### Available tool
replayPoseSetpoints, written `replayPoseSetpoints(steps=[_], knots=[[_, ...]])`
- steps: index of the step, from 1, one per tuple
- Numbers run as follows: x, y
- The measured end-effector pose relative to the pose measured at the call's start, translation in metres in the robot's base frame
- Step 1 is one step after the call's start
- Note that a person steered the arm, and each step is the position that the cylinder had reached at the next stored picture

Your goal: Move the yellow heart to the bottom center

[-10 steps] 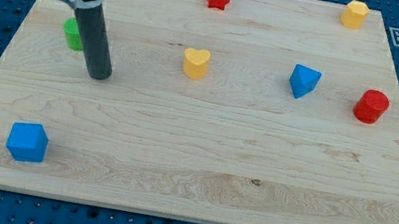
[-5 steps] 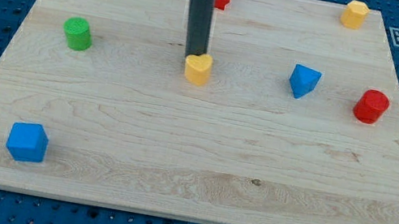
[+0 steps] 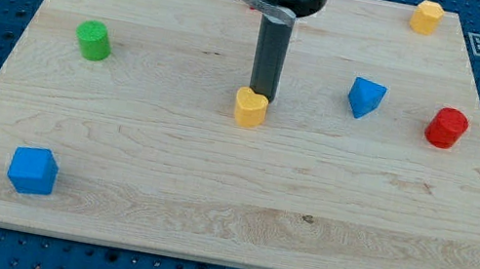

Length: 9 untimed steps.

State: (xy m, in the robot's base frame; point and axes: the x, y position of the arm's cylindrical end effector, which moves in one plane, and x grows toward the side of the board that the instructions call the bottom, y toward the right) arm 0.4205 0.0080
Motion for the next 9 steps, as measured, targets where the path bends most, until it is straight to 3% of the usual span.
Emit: replayPoseSetpoints(steps=[2,6,9], knots=[[-0.002,-0.024],[0.084,-0.002],[0.108,0.019]])
